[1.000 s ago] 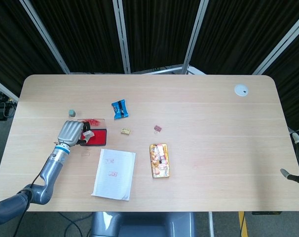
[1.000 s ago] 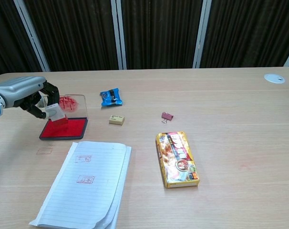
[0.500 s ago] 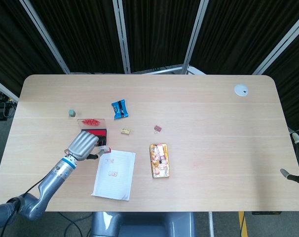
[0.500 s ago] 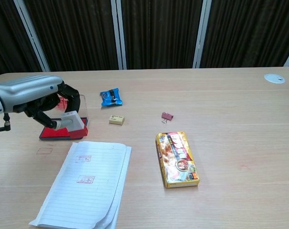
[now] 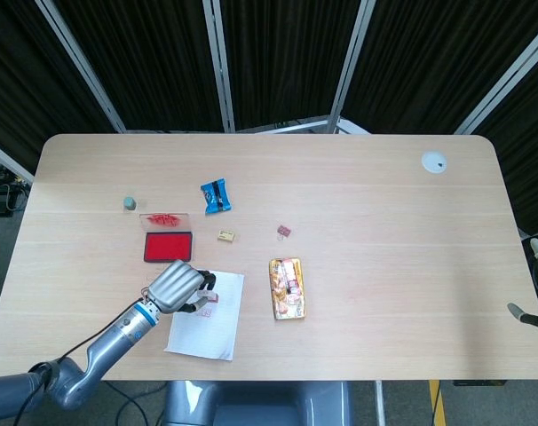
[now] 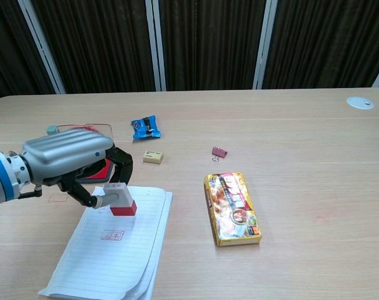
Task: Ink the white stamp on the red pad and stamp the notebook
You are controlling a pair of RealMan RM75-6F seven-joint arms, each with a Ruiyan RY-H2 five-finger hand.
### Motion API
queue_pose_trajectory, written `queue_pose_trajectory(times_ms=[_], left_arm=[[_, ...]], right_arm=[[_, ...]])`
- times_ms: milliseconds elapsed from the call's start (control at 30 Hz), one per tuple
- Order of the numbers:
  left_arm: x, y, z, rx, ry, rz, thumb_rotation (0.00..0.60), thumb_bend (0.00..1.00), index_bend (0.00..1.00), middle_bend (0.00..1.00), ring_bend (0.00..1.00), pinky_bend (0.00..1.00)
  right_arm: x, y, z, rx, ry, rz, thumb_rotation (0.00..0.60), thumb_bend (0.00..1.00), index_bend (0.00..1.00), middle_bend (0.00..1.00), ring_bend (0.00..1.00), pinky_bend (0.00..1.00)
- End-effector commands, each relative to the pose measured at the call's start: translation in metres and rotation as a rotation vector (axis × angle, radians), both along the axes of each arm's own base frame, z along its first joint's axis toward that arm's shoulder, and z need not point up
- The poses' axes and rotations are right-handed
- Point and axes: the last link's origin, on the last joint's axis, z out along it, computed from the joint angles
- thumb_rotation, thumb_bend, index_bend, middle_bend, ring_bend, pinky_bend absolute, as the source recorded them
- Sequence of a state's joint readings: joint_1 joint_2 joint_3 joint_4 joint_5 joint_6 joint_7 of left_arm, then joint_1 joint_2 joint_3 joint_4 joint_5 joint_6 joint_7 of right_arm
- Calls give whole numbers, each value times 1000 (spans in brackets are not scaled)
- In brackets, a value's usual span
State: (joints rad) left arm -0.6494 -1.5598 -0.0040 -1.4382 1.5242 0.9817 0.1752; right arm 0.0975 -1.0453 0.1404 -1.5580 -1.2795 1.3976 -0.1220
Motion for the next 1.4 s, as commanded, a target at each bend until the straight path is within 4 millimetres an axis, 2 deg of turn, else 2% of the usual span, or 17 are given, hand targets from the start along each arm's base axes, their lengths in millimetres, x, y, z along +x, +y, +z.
queue_pose_trajectory(times_ms=[33,567,1400], left_arm=[[1,-1,-5,-3,5,-5,600,389,570,571,835,866],[2,-2,-21,34,52,-53,600,390,572,572,835,866],[-13,-7,-42,-6,114,-34,600,389,578,573,835,866]], right_arm=[[0,0,0,-1,-1,-1,600,0,0,0,0,0],[-2,0,2,-4,-3,-5,600,0,0,0,0,0],[-3,0,1,-3,1,-12,600,0,0,0,0,0]])
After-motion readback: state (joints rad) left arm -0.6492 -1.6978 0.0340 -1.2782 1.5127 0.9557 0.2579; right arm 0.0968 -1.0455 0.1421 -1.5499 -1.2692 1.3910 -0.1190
